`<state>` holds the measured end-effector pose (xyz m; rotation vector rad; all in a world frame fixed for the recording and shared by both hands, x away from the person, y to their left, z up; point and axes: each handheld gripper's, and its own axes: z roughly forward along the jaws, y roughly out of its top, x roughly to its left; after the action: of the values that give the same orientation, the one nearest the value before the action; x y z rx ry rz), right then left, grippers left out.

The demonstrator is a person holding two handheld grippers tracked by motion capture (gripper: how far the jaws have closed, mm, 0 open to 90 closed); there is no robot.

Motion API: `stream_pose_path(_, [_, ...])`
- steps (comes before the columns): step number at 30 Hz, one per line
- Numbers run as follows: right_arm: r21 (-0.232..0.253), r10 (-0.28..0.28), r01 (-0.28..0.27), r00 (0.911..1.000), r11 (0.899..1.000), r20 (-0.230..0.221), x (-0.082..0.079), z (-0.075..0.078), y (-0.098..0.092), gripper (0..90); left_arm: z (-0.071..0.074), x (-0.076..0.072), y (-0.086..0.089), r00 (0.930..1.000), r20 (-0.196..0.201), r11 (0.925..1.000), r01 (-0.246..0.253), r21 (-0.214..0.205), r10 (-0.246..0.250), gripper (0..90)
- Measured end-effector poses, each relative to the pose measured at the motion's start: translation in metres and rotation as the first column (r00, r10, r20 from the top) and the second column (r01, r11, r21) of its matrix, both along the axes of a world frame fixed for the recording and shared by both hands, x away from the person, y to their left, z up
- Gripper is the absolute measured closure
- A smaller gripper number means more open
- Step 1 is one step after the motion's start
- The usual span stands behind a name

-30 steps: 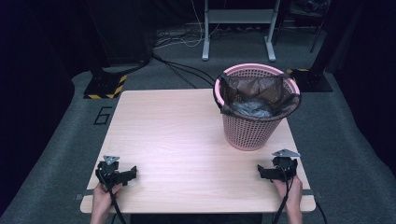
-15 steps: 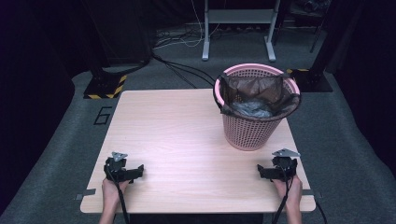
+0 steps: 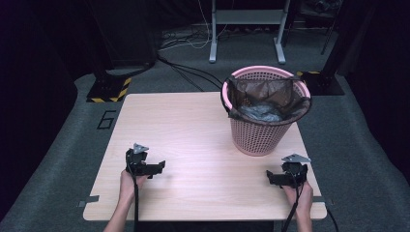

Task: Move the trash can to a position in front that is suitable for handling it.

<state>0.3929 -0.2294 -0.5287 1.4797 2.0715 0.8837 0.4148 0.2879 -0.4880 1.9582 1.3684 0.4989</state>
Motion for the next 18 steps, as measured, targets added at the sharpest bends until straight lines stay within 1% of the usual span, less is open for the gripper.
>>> stream_pose_path(2, [0.001, -0.001, 0.001, 1.0000, 1.000, 0.001, 0.000, 0.000, 0.000, 0.2, 0.006, 0.003, -0.005, 0.9998, 0.003, 0.9997, 0.021, -0.012, -0.021, 6.6])
stream_pose_path(3, [0.001, -0.002, 0.002, 1.0000, 1.000, 0.001, 0.000, 0.000, 0.000, 0.3, 0.010, 0.006, -0.010, 0.9993, 0.004, 0.9993, 0.036, -0.006, -0.036, 6.8])
stream_pose_path(4, [0.001, -0.002, 0.002, 1.0000, 1.000, 0.002, 0.000, 0.000, 0.000, 0.3, 0.012, 0.007, -0.012, 0.9990, 0.006, 0.9990, 0.044, -0.009, -0.044, 6.9])
stream_pose_path(6, [0.001, -0.002, 0.002, 1.0000, 1.000, 0.001, 0.000, 0.000, 0.000, 0.3, 0.014, 0.009, -0.015, 0.9986, 0.007, 0.9986, 0.052, -0.012, -0.052, 7.2])
stream_pose_path(7, [0.002, -0.002, 0.002, 1.0000, 1.000, 0.002, 0.000, 0.000, 0.000, 0.3, 0.018, 0.012, -0.020, 0.9977, 0.007, 0.9976, 0.068, -0.011, -0.068, 7.6])
stream_pose_path(9, [0.002, -0.002, 0.002, 1.0000, 1.000, 0.002, 0.000, 0.000, 0.000, 0.4, 0.020, 0.013, -0.022, 0.9973, 0.007, 0.9973, 0.073, -0.012, -0.073, 7.6])
stream_pose_path(11, [0.002, -0.002, 0.002, 1.0000, 1.000, 0.002, 0.000, 0.000, 0.000, 0.4, 0.025, 0.016, -0.026, 0.9954, 0.016, 0.9953, 0.095, -0.017, -0.095, 7.6])
stream_pose_path(12, [0.003, -0.001, 0.001, 1.0000, 1.000, 0.002, 0.000, 0.000, 0.000, 0.5, 0.030, 0.019, -0.030, 0.9931, 0.020, 0.9932, 0.116, -0.013, -0.115, 7.7])
stream_pose_path(15, [0.003, 0.002, -0.002, 1.0000, 1.000, 0.004, 0.000, 0.000, -0.001, 0.7, 0.034, 0.023, -0.035, 0.9919, 0.027, 0.9922, 0.124, -0.013, -0.124, 8.0])
stream_pose_path(16, [0.003, 0.002, -0.002, 1.0000, 1.000, 0.004, 0.000, 0.000, -0.001, 0.7, 0.036, 0.024, -0.037, 0.9910, 0.027, 0.9913, 0.132, -0.007, -0.131, 8.0])
stream_pose_path(18, [0.003, 0.002, -0.002, 1.0000, 1.000, 0.004, 0.000, 0.000, -0.001, 0.8, 0.043, 0.029, -0.044, 0.9882, 0.037, 0.9888, 0.149, -0.010, -0.149, 8.5])
